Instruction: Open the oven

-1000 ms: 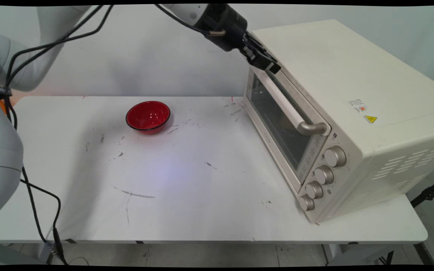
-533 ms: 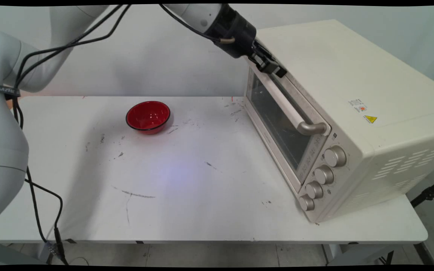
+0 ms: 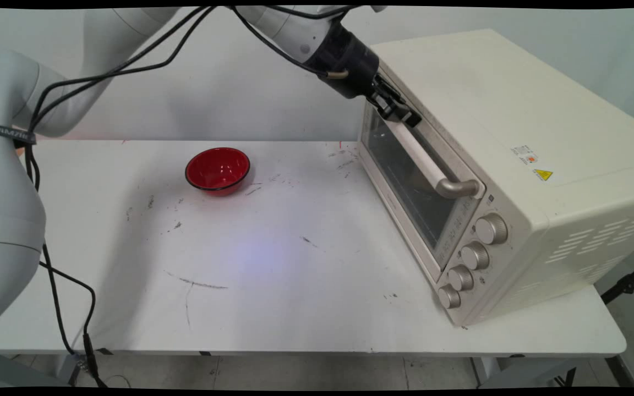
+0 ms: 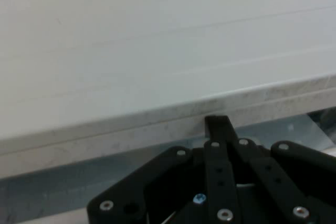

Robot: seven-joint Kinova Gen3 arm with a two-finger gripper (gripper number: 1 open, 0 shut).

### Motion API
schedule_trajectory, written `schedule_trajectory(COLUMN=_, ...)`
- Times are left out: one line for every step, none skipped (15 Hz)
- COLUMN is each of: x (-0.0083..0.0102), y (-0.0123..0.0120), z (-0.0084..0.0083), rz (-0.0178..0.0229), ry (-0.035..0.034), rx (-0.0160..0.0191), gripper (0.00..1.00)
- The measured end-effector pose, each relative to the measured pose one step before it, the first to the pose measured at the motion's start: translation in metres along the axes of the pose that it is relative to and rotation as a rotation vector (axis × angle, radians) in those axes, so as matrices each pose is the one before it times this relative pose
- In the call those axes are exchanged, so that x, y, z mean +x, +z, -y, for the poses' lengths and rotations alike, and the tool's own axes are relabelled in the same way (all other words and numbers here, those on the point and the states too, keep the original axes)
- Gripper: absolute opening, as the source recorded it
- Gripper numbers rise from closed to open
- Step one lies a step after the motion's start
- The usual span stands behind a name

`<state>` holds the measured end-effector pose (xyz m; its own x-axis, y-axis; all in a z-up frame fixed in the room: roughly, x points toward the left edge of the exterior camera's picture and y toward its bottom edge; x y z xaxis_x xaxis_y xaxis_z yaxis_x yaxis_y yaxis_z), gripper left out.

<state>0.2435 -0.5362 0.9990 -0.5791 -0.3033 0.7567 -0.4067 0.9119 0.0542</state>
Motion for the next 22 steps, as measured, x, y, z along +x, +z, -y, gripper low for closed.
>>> schedule_trajectory(x=-0.00144, y=0.00159, z=-0.00043, rz=0.00318, ry=0.00053, rx=-0.00208, gripper=0.00)
schedule_trajectory(x=-0.00096, y=0.00096, z=-0.00038, rz=0.00222, ry=0.00024, rx=-0.00136, gripper=0.00)
schedule_trajectory(x=-0.00140, y=0.00151, z=-0.00076, rz=0.00327, ry=0.00023, rx=-0.00232, gripper=0.00)
schedule_trajectory(x=-0.00110, y=0.00079, z=-0.00063, rz=0.00221, ry=0.00022, rx=-0.00170, gripper=0.00)
schedule_trajectory(x=-0.00102, y=0.00070, z=-0.00073, rz=0.00216, ry=0.00020, rx=-0.00212, gripper=0.00)
schedule_trajectory(x=-0.00097, y=0.00003, z=-0.00075, rz=0.00181, ry=0.00044, rx=-0.00178, gripper=0.00)
schedule_trajectory(x=-0.00065, y=-0.00057, z=-0.00078, rz=0.00133, ry=0.00103, rx=-0.00121, gripper=0.00)
schedule_trajectory(x=-0.00059, y=-0.00085, z=-0.00087, rz=0.00116, ry=0.00118, rx=-0.00128, gripper=0.00)
schedule_trajectory(x=-0.00079, y=-0.00150, z=-0.00100, rz=0.00175, ry=0.00174, rx=-0.00136, gripper=0.00)
schedule_trajectory(x=-0.00092, y=-0.00190, z=-0.00115, rz=0.00184, ry=0.00192, rx=-0.00150, gripper=0.00)
schedule_trajectory(x=-0.00065, y=-0.00128, z=-0.00065, rz=0.00109, ry=0.00112, rx=-0.00047, gripper=0.00)
schedule_trajectory(x=-0.00129, y=-0.00204, z=-0.00104, rz=0.00215, ry=0.00094, rx=-0.00132, gripper=0.00)
schedule_trajectory(x=-0.00167, y=-0.00200, z=-0.00136, rz=0.00291, ry=0.00128, rx=-0.00176, gripper=0.00)
schedule_trajectory(x=-0.00281, y=-0.00270, z=-0.00181, rz=0.00437, ry=-0.00031, rx=-0.00206, gripper=0.00)
schedule_trajectory(x=-0.00178, y=-0.00145, z=-0.00117, rz=0.00293, ry=-0.00014, rx=-0.00152, gripper=0.00)
schedule_trajectory(x=-0.00308, y=-0.00230, z=-0.00200, rz=0.00488, ry=-0.00062, rx=-0.00221, gripper=0.00)
schedule_trajectory(x=-0.00199, y=-0.00146, z=-0.00134, rz=0.00321, ry=-0.00031, rx=-0.00148, gripper=0.00)
schedule_trajectory(x=-0.00387, y=-0.00278, z=-0.00232, rz=0.00583, ry=-0.00088, rx=-0.00218, gripper=0.00)
schedule_trajectory(x=-0.00327, y=-0.00232, z=-0.00191, rz=0.00459, ry=-0.00067, rx=-0.00175, gripper=0.00)
schedule_trajectory(x=-0.00368, y=-0.00230, z=-0.00214, rz=0.00547, ry=-0.00009, rx=-0.00232, gripper=0.00)
schedule_trajectory(x=-0.00346, y=-0.00204, z=-0.00180, rz=0.00449, ry=0.00001, rx=-0.00209, gripper=0.00)
schedule_trajectory(x=-0.00454, y=-0.00259, z=-0.00198, rz=0.00467, ry=-0.00142, rx=-0.00125, gripper=0.00)
